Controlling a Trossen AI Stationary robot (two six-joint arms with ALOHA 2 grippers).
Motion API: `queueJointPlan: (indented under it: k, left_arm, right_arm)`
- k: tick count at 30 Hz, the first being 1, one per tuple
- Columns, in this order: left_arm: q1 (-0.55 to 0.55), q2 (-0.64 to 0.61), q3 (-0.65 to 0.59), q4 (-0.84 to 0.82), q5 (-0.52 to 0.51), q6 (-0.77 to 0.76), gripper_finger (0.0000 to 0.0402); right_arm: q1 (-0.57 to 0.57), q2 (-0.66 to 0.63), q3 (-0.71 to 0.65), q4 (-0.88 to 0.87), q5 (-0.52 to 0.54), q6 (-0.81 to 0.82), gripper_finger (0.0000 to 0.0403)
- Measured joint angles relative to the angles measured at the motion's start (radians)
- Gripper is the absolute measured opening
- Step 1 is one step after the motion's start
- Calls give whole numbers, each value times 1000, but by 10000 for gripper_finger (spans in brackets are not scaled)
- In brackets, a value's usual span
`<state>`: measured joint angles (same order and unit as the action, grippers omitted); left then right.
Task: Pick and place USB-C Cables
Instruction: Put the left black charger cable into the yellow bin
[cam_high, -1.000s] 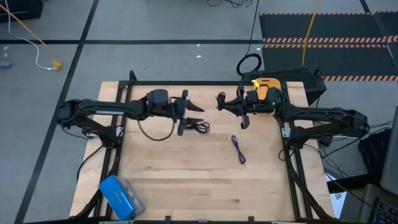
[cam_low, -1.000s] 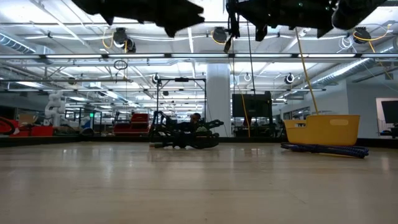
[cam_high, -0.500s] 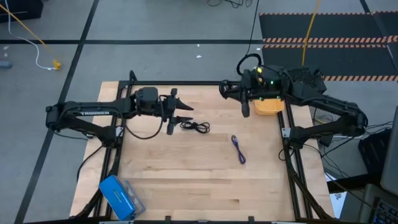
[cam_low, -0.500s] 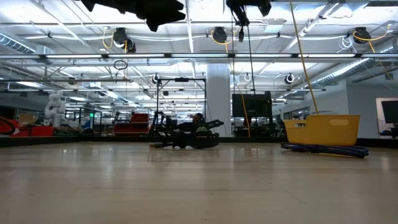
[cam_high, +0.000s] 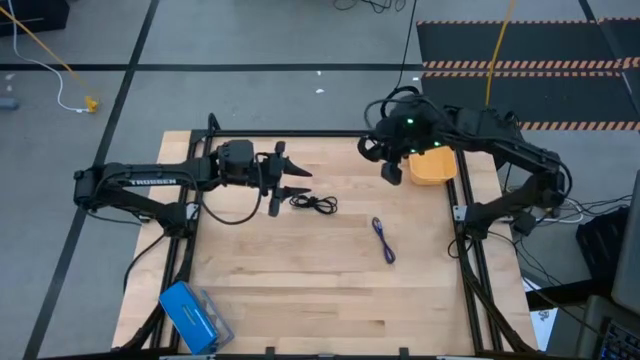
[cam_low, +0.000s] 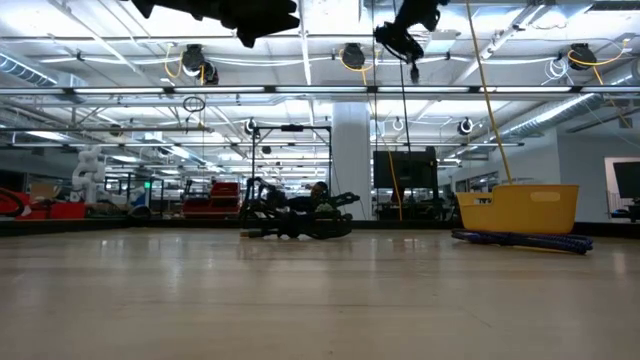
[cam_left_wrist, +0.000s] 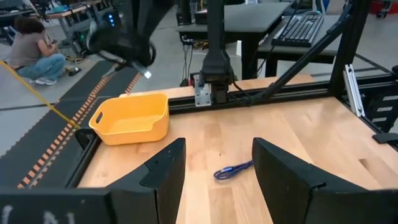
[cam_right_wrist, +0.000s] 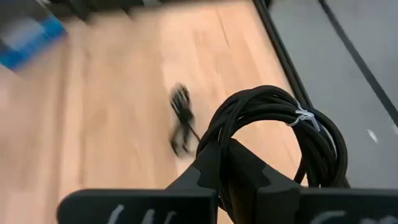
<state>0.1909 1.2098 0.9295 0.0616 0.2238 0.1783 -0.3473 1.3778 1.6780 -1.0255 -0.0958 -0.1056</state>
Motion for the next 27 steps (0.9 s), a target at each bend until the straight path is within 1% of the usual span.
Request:
queueJointPlan:
  k: [6, 11, 20, 27]
  left_arm:
    - [0, 0, 0, 0, 0, 0, 189]
    - [0, 0, 0, 0, 0, 0, 189]
    - [0, 1, 0, 0, 0, 0, 189]
    - [0, 1, 0, 1, 0, 0, 189]
  right_arm:
    - [-6, 92, 30, -178, 116, -47, 4]
    - [-20, 163, 29, -280, 125, -54, 4]
    - [-27, 207, 29, -287, 125, -90, 4]
    - [-89, 205, 29, -288, 125, -90, 4]
